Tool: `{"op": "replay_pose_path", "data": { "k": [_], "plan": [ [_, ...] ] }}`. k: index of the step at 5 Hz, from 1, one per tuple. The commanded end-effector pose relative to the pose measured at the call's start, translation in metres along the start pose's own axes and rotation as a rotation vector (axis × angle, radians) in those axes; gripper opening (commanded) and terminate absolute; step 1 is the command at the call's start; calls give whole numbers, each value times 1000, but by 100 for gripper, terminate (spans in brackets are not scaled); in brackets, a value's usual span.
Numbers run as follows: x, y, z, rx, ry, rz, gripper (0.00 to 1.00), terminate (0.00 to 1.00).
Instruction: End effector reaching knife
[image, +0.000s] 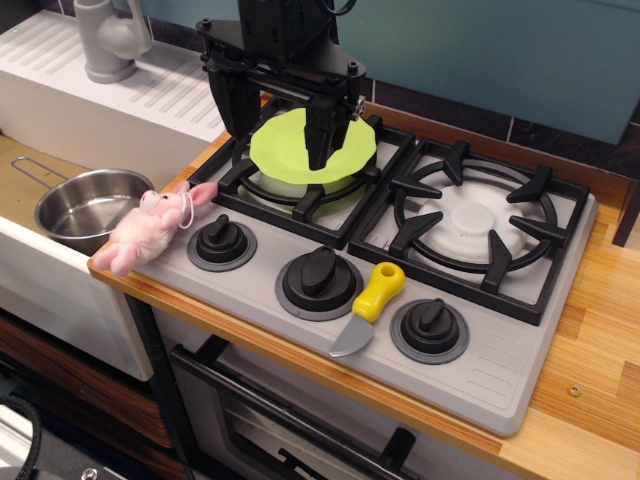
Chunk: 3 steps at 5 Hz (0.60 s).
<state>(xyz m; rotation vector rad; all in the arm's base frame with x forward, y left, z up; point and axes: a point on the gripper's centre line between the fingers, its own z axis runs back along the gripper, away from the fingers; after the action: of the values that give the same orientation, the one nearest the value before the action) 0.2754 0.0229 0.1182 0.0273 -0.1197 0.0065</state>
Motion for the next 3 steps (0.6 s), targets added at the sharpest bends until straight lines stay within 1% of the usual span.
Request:
{"op": "replay_pose_path", "data": {
  "k": [1, 2, 3],
  "plan": [
    [0, 0, 0, 0, 0, 0, 100, 0],
    [-10, -26, -4, 16, -22, 40, 100, 0],
    [-15, -45, -6, 25, -31, 59, 100, 0]
  ]
}}
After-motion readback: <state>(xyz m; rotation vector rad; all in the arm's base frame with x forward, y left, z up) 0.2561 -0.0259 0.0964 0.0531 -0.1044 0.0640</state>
